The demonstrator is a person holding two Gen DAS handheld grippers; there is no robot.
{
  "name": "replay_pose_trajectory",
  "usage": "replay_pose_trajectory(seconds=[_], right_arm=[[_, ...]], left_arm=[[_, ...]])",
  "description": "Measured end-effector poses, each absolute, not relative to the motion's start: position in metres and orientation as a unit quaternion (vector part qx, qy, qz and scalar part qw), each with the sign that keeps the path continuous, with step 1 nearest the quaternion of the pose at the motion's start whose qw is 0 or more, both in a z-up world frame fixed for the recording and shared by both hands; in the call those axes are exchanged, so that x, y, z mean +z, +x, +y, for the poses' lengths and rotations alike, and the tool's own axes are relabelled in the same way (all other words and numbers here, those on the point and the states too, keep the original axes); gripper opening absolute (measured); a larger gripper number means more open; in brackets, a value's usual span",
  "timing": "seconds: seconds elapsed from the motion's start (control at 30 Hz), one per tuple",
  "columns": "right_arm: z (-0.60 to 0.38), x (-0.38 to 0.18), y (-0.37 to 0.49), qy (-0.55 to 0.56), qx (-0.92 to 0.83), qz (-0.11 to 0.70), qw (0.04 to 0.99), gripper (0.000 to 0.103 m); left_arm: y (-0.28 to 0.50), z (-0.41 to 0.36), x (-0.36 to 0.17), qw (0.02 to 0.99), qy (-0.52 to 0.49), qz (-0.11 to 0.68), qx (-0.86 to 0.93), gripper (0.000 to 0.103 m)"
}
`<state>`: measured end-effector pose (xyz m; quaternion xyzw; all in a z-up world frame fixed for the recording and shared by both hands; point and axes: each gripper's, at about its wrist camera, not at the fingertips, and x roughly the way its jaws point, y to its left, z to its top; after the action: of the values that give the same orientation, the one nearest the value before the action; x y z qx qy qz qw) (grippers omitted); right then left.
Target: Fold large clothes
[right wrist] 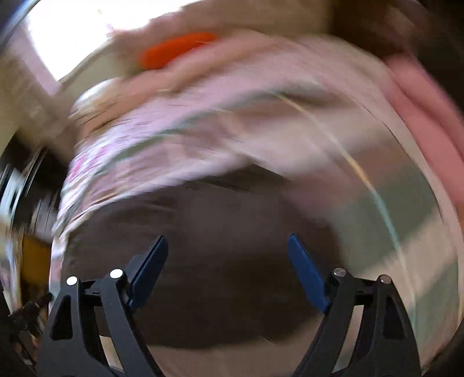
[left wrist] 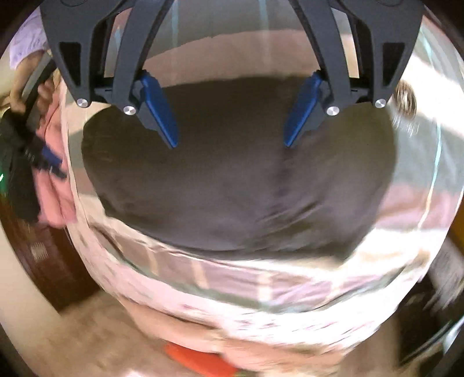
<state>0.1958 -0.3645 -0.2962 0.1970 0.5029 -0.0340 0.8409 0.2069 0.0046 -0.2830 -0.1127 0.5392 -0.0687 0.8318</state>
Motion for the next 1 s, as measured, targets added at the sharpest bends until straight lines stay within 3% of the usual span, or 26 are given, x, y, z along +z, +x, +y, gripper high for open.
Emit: replay_pose_trajectory(seconds=[0.13,0.27,0.5,0.53,0.57,0.6,0.67,0.87,0.97,1.0], right_arm=[[-0.434,-0.351,0.151,0.287,-0.064,0.543,0.786,0.085],[-0.446,-0.376,0.145,0.295,-0.040,0.541,0.787,0.085],[-0.464,-0.414,0.184,0.323,0.046,0.562,0.760,0.084],[-0.461,-0.422,0.185,0.329,0.061,0.573,0.748,0.066],[-0.460,-0.430,0.184,0.339,0.076,0.580,0.736,0.055],[-0.460,-0.436,0.182,0.345,0.080,0.586,0.729,0.047],[-0.463,-0.447,0.171,0.369,0.075,0.589,0.715,0.042],[-0.460,-0.459,0.149,0.385,0.058,0.586,0.711,0.045],[-0.460,-0.453,0.147,0.362,0.062,0.583,0.725,0.057],[-0.462,-0.447,0.144,0.350,0.055,0.580,0.733,0.066]], left_arm=[[0.242,-0.099,-0.283,0.822,-0.042,0.549,-0.145,0.076],[0.275,-0.198,-0.294,0.792,-0.002,0.573,-0.211,0.076],[0.316,-0.283,-0.361,0.743,0.031,0.646,-0.172,0.076],[0.319,-0.289,-0.371,0.744,0.047,0.647,-0.159,0.076],[0.324,-0.298,-0.381,0.748,0.068,0.644,-0.145,0.076],[0.327,-0.298,-0.386,0.750,0.076,0.642,-0.140,0.074],[0.341,-0.304,-0.400,0.750,0.082,0.645,-0.122,0.071],[0.380,-0.295,-0.427,0.759,0.070,0.645,-0.058,0.058],[0.378,-0.275,-0.404,0.793,0.026,0.605,-0.060,0.050],[0.374,-0.271,-0.393,0.807,0.016,0.587,-0.070,0.050]])
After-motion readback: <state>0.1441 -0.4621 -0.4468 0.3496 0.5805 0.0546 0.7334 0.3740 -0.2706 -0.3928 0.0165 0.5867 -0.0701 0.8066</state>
